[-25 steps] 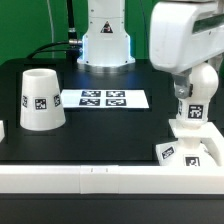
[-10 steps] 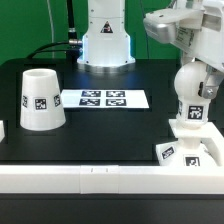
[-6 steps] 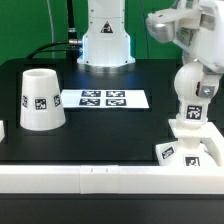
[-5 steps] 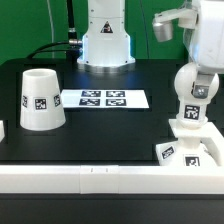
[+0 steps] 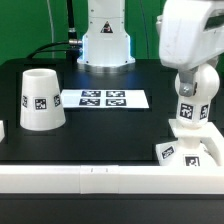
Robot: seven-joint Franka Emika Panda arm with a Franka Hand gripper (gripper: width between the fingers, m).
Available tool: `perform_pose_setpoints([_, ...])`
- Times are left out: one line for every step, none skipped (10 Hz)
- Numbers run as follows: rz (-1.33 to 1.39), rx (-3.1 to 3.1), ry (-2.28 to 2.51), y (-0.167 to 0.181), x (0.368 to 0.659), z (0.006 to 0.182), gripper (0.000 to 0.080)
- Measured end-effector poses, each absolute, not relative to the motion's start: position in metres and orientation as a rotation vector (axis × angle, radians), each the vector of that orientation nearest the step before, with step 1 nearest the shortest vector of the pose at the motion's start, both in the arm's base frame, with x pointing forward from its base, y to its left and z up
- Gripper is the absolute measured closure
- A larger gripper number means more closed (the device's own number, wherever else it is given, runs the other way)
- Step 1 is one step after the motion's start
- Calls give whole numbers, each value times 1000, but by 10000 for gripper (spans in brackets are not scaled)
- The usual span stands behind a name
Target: Assemble lamp
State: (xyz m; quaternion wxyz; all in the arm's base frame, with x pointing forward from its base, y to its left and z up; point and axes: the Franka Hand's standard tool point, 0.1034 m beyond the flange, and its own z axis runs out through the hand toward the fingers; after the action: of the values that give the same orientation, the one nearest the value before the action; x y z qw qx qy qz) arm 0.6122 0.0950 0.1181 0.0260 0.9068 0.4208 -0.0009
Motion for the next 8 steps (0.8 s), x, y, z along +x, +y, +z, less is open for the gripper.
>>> perform_pose_setpoints([5,2890,1127,95,612,118,220])
perform_pose_setpoints([7,2947,985,95,612,118,220])
perform_pose_setpoints([8,2983,878,94,612,118,220])
perform_pose_setpoints([9,3003,798,95,611,117,220])
perform_pose_setpoints([12,3036,675,96,611,118,220])
perform_pose_setpoints([13,3060,573,96,611,118,220])
perform_pose_setpoints([15,3079,477,96,611,118,220])
perform_pose_setpoints([16,3094,390,96,611,118,220])
